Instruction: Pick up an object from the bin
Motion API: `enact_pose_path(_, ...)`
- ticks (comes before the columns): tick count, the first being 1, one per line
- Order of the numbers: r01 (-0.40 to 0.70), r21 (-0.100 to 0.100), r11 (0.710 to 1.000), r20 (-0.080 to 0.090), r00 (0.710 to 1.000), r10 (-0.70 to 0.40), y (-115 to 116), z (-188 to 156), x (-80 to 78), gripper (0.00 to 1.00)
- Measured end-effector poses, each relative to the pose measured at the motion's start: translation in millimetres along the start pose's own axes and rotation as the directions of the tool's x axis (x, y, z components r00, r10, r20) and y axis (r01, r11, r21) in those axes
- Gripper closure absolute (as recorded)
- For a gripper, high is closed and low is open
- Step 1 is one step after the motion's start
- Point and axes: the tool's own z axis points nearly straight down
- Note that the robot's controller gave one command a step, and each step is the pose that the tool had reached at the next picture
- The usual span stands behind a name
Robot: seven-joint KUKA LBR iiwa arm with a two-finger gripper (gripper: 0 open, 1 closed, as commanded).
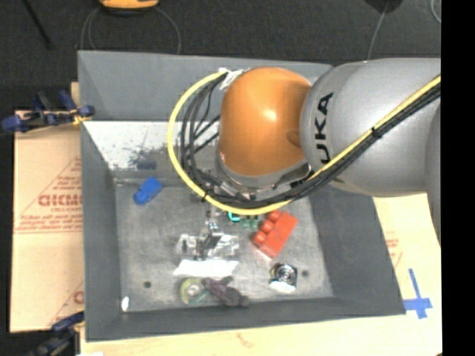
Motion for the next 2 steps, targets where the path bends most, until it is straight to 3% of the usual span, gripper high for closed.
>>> enact_pose_path(1,0.205,0.002,0.979,0.015,0.979,-0.205,-44.6,149.7,-4.5,0.00)
enact_pose_path(2,0.202,0.000,0.979,0.022,0.979,-0.202,-43.3,146.8,-6.3,1.00)
